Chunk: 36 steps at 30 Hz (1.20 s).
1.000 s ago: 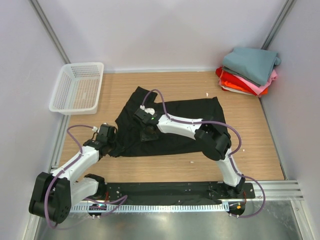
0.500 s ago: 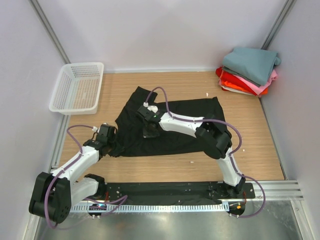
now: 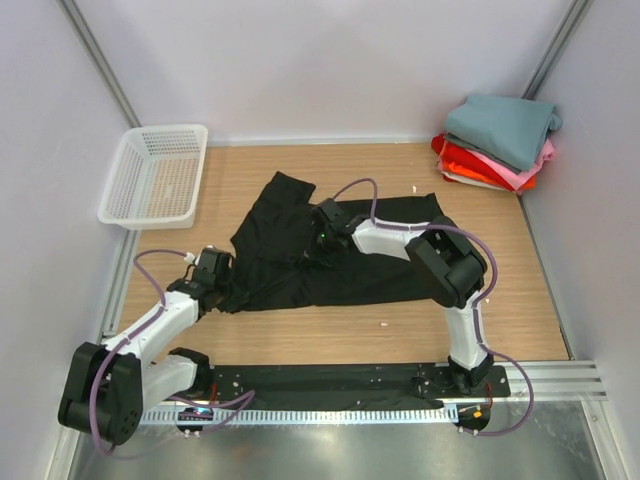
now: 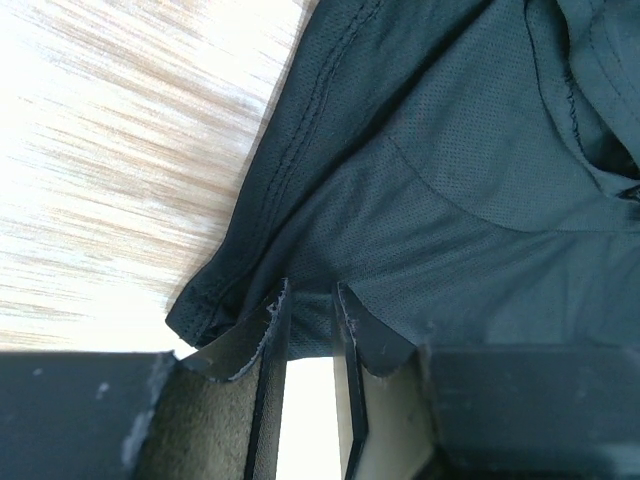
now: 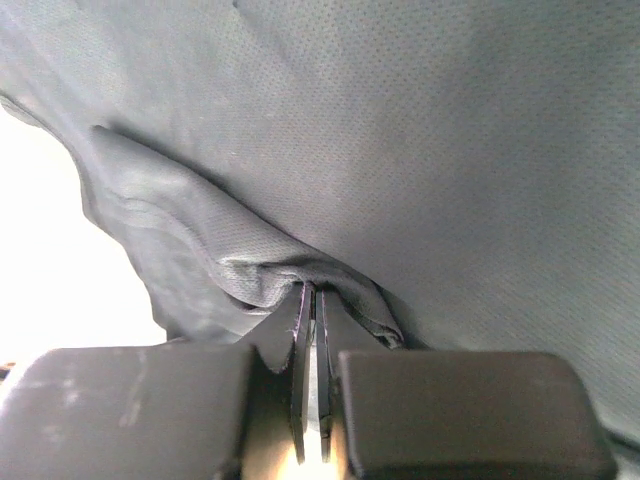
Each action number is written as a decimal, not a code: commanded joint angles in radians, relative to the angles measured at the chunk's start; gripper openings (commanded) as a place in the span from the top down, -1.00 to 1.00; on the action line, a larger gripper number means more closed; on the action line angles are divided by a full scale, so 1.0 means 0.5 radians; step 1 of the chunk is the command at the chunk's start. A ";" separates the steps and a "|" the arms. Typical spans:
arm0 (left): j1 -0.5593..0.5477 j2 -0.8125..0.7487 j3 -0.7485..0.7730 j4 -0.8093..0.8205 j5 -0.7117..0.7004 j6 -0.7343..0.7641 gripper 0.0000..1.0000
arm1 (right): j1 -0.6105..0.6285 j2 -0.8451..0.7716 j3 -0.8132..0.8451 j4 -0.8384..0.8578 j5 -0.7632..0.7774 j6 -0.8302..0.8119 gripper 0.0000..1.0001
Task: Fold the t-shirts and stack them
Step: Fold the tshirt
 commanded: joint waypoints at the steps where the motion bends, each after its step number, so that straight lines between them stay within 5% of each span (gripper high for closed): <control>1: -0.003 0.052 -0.012 -0.044 -0.078 0.001 0.52 | -0.045 -0.033 -0.061 0.257 -0.207 0.168 0.98; 14: -0.003 0.065 -0.006 -0.063 -0.100 -0.008 0.54 | -0.288 0.025 -0.543 1.324 -0.628 0.965 0.78; 18: -0.006 0.068 -0.009 -0.063 -0.103 -0.008 0.54 | -0.291 0.141 -0.598 1.686 -0.754 1.223 0.40; 21: -0.003 0.065 -0.003 -0.069 -0.109 -0.014 0.55 | -0.291 0.169 -0.623 1.880 -0.763 1.389 -0.26; 27: -0.003 0.062 -0.006 -0.072 -0.118 -0.020 0.55 | -0.306 0.179 -0.709 2.174 -0.696 1.616 -0.44; 30: -0.003 0.055 -0.006 -0.075 -0.121 -0.021 0.55 | -0.318 0.029 -0.657 1.936 -0.625 1.372 -0.45; 34: -0.003 0.037 -0.009 -0.075 -0.127 -0.024 0.55 | -0.315 -0.324 -0.488 0.880 -0.289 0.771 -0.51; 36: -0.003 0.034 -0.009 -0.078 -0.130 -0.021 0.55 | -0.318 -0.536 -0.470 0.687 -0.037 0.568 -0.54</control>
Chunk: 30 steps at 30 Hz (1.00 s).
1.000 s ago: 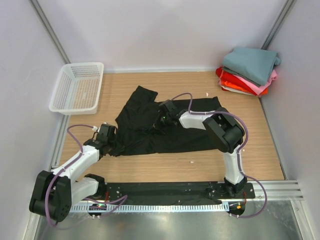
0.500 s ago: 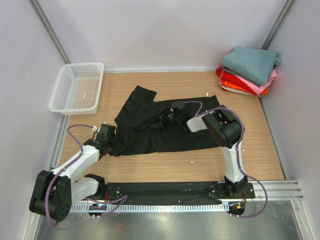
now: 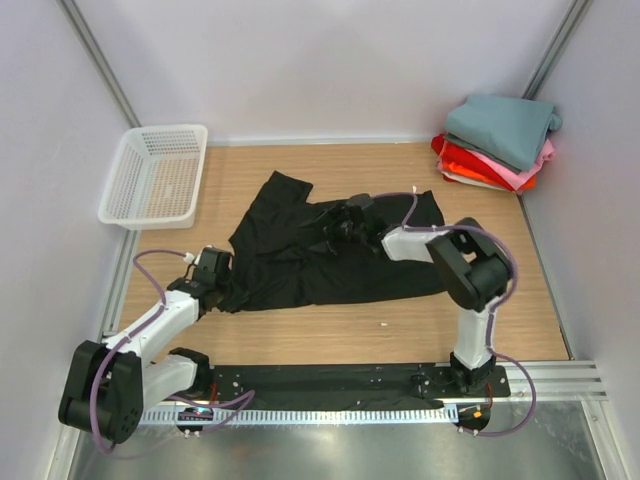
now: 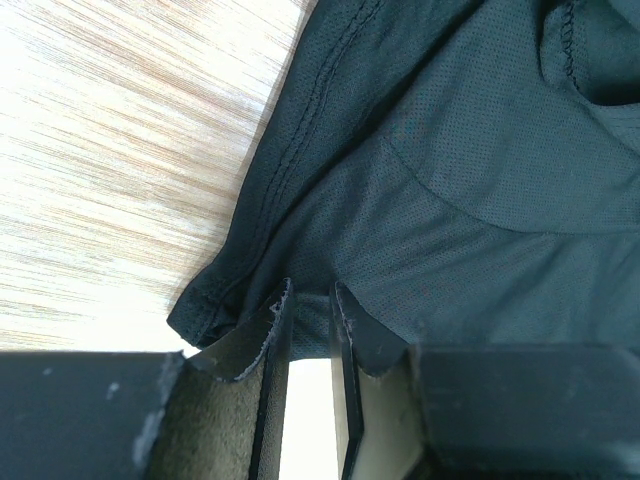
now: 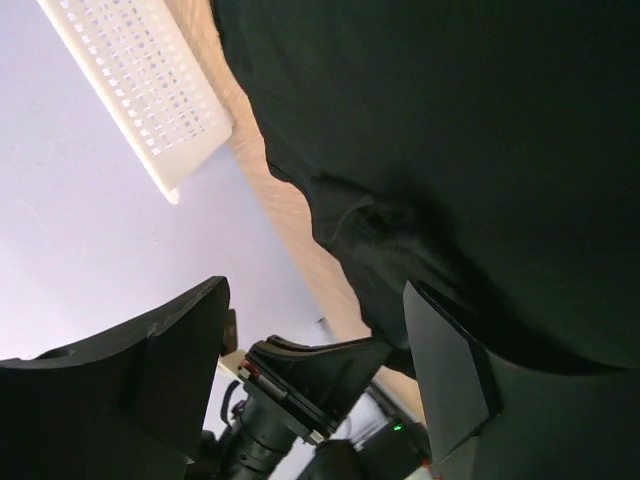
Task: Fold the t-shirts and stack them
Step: Fold the tshirt
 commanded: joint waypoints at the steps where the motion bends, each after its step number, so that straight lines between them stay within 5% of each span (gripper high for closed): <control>1: -0.003 0.016 -0.017 -0.081 -0.114 0.011 0.55 | -0.010 -0.437 0.134 -0.687 0.446 -0.500 -0.55; 8: -0.003 -0.030 0.127 -0.221 -0.175 0.072 0.38 | -0.016 -0.732 0.376 -1.329 1.026 -1.049 -0.69; 12: -0.003 -0.067 0.436 -0.329 -0.322 0.139 -0.12 | -0.019 -0.931 0.383 -1.437 1.323 -1.292 -0.77; 17: -0.003 0.181 0.829 -0.299 -0.402 0.250 -0.44 | -0.016 -1.094 0.171 -1.345 1.404 -1.512 -0.79; 22: 0.030 0.705 1.292 -0.014 -0.332 0.427 -0.60 | -0.016 -1.262 -0.286 -1.002 1.211 -1.605 -0.80; 30: 0.233 1.711 2.346 0.180 0.297 0.698 -0.58 | -0.013 -1.581 -0.887 -0.640 1.088 -1.746 -0.80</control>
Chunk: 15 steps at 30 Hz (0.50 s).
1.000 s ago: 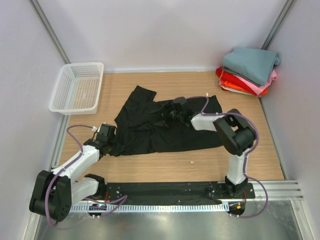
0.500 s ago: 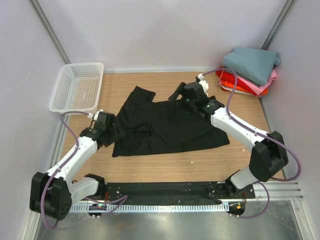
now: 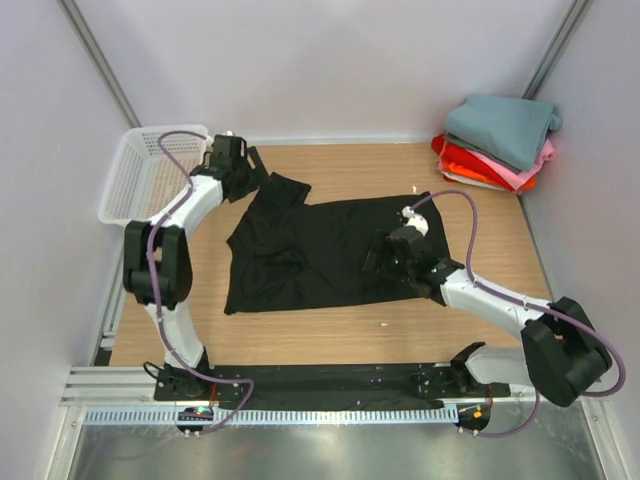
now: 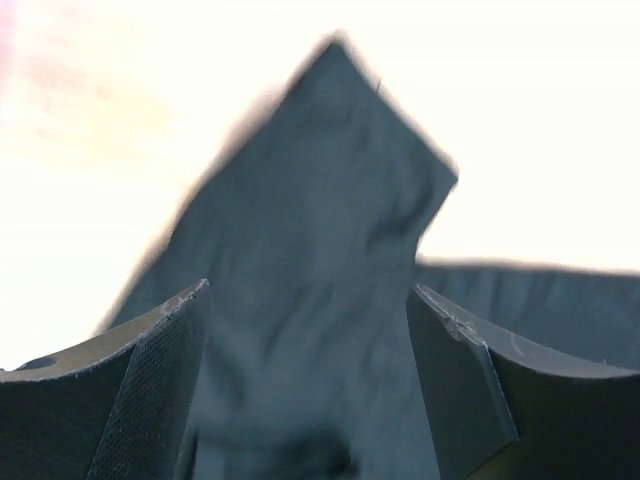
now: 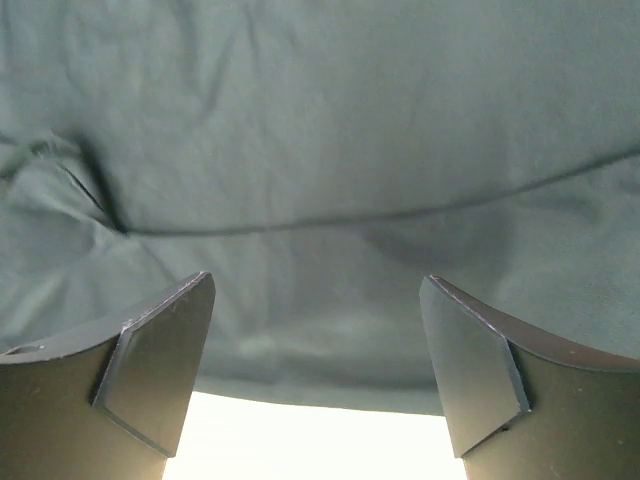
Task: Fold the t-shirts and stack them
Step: Fold the tshirt
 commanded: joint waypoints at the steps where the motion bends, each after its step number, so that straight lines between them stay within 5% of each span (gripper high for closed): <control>1: 0.070 0.375 0.437 0.122 0.334 0.220 -0.58 | 0.002 -0.230 -0.149 0.352 -0.004 -0.151 -0.80; 8: 0.076 1.177 1.507 -0.216 0.537 0.408 -0.56 | 0.002 -0.721 -0.722 0.815 -0.096 -0.179 -0.82; 15: 0.076 1.491 1.828 -0.330 0.537 0.417 -0.46 | -0.001 -0.694 -0.785 0.959 -0.084 -0.151 -0.96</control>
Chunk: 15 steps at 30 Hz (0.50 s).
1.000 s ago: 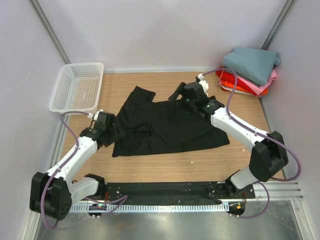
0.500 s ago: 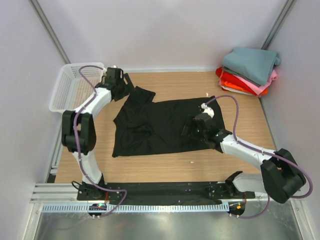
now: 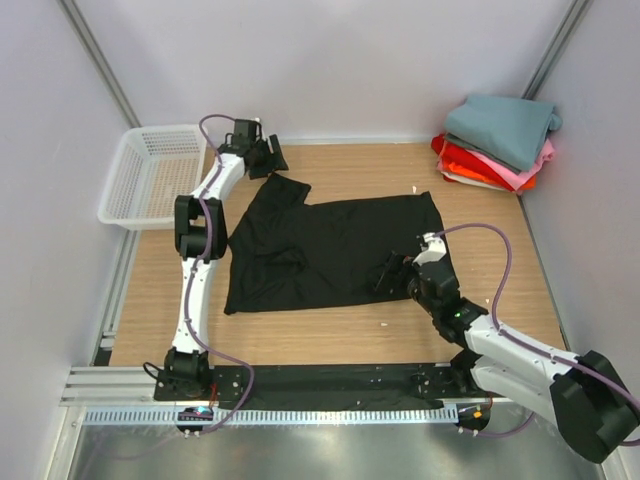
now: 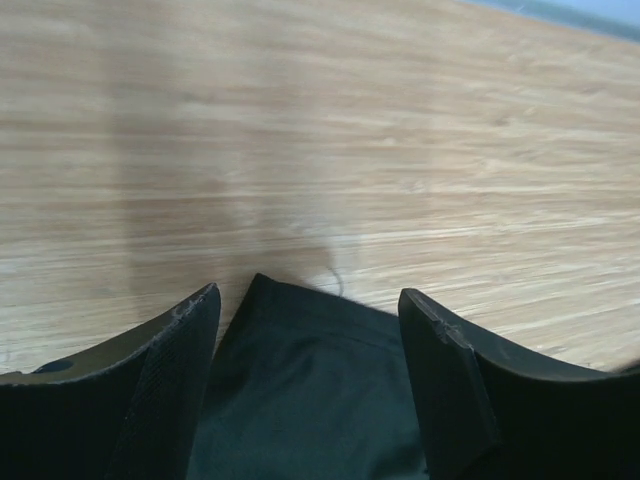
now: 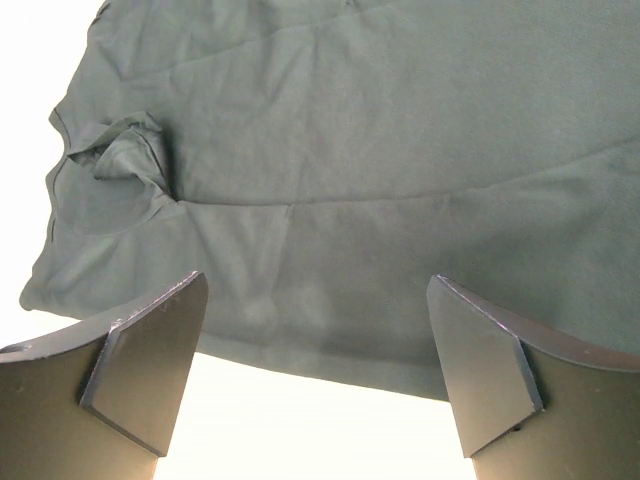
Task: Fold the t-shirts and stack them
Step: Fold the tshirt
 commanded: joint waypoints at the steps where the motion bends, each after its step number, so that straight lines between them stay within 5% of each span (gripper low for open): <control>1: 0.002 0.038 0.105 -0.097 0.075 0.042 -0.44 | -0.001 0.100 0.040 0.250 0.012 -0.022 -0.96; 7: -0.001 0.057 0.013 -0.063 0.103 0.027 -0.10 | -0.001 0.226 0.086 0.259 0.008 -0.019 -0.96; 15: -0.001 0.029 -0.052 -0.029 0.121 0.009 0.77 | -0.004 0.226 0.074 0.268 0.024 -0.007 -0.96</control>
